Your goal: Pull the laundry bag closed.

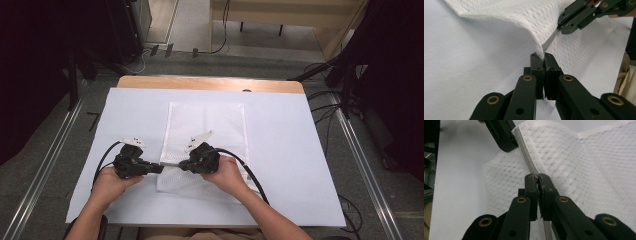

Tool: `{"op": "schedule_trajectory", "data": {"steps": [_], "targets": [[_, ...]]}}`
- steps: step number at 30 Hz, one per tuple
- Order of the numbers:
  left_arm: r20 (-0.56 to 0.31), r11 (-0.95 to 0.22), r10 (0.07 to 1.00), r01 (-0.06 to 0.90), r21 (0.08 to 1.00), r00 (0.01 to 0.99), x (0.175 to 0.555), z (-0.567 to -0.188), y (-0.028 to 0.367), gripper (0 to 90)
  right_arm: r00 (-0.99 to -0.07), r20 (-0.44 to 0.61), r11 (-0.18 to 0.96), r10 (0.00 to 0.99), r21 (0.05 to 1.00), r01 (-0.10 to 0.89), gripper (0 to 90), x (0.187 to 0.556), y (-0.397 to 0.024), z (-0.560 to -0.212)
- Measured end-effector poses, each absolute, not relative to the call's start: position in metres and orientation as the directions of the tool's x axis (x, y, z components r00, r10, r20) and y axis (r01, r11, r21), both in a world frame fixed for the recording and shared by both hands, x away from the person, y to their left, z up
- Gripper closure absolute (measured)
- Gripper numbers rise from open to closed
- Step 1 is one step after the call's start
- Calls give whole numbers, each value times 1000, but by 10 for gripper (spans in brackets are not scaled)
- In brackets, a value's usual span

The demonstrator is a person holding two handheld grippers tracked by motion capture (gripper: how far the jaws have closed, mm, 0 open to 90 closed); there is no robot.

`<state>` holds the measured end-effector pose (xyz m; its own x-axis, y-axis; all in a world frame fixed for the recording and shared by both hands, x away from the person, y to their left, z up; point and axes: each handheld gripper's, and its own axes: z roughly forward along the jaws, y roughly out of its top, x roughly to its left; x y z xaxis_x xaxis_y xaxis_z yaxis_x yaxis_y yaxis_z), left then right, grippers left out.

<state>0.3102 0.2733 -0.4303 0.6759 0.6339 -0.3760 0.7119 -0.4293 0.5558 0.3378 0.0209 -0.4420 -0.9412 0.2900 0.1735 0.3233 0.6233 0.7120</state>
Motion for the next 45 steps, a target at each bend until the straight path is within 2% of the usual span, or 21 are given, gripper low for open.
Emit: {"op": "schedule_trajectory", "data": {"steps": [45], "targets": [[-379, -428, 624, 705, 566, 684, 310, -429, 276, 885, -927, 182, 618, 326, 701, 355, 883, 335, -17, -442]]}}
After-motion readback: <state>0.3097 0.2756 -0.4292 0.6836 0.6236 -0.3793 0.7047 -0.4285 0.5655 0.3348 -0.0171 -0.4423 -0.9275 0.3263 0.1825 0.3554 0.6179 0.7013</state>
